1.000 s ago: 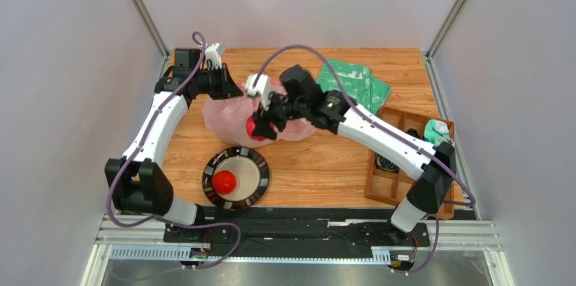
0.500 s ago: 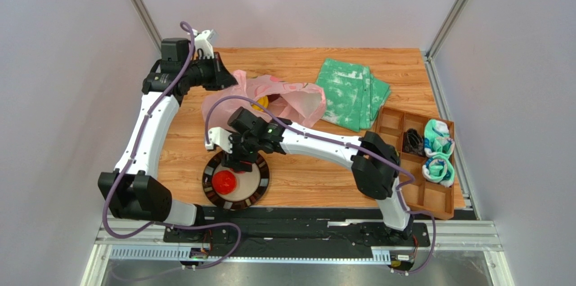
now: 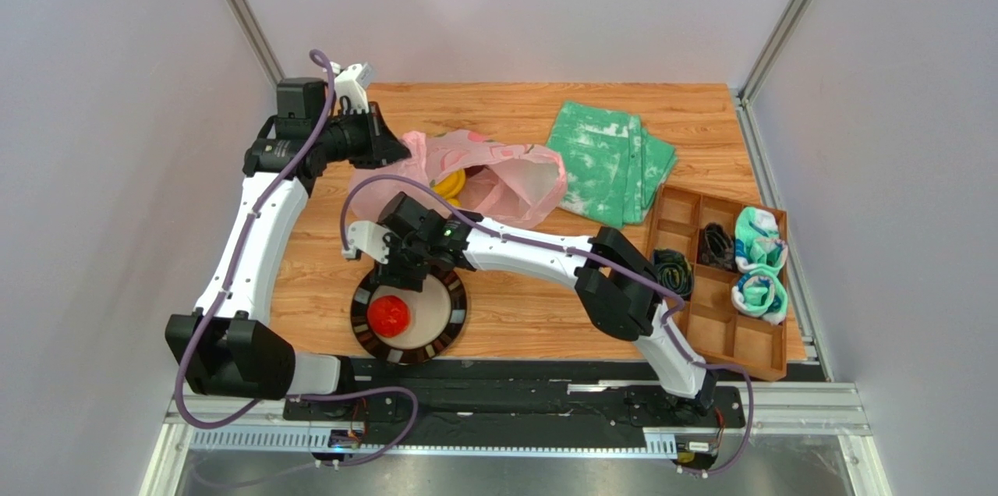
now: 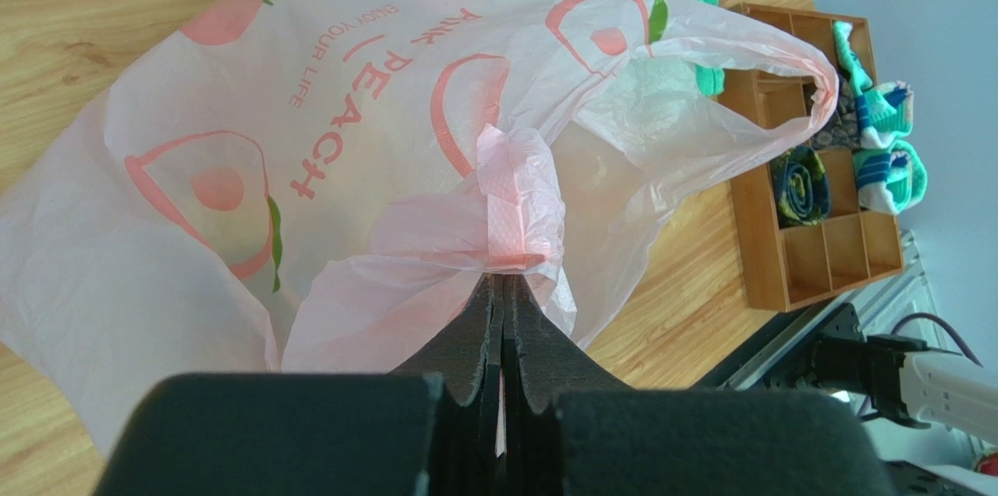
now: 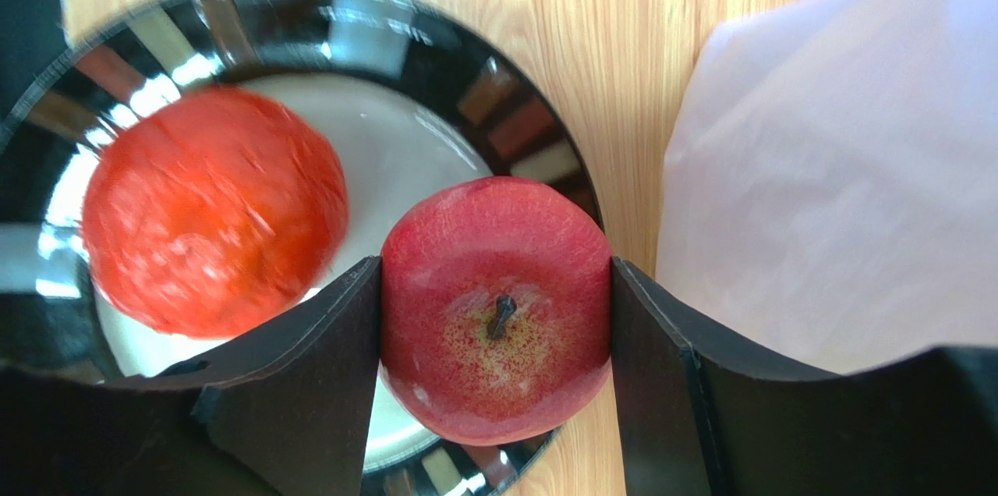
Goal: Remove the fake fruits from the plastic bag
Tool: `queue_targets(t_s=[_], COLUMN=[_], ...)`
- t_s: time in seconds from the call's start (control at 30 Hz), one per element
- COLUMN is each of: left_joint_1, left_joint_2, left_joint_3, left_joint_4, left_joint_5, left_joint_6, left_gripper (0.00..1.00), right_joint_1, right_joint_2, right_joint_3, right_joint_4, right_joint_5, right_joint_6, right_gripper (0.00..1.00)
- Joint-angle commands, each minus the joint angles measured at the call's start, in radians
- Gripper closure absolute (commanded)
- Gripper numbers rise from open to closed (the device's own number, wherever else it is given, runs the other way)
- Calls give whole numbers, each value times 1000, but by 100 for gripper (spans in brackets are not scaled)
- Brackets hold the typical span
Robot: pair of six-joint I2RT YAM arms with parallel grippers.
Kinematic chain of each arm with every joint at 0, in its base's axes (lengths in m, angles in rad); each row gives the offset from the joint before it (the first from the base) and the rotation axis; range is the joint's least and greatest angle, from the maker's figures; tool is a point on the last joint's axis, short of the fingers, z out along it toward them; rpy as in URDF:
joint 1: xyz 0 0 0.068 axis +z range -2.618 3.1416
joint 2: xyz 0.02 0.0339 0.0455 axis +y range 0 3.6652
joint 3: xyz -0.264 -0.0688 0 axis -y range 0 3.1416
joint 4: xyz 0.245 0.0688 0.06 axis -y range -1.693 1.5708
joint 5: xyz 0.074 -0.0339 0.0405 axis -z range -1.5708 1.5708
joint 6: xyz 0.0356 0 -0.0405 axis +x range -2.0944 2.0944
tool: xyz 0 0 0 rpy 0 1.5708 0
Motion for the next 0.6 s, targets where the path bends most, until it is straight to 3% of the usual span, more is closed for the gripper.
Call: queue_targets(t_s=[0.0,0.1,0.2,0.33,0.37,0.43,0.57], left_joint_1=[8,8,8,8,8,8,8], left_joint_2=[-45,-47,-50,-42,-41,-38,-30], left_joint_3=[-19,-27,-32,-28,-30,-30,-27], left_joint_4=[31,32,42,45,46,48,51], left_joint_5=[15,16,16,18,21,22,26], left_joint_6=[-6,-8,-9,-12,-14,-15,-18], left_gripper=[100,100,100,100,100,100,100], right_joint_1=[43,51,48,45,45,42,36], right_joint_2=[22,36,48,51,45,41,42], right_joint_3=[80,80,49,29,31,38,98], right_joint_4=[55,55,65,81,91,141,125], right_joint_5=[-4,-19,-4,19,37,111,114], right_joint_6=[9,6,-19,-7,3,27,20], right_gripper=[76,68,52,21,0,0,0])
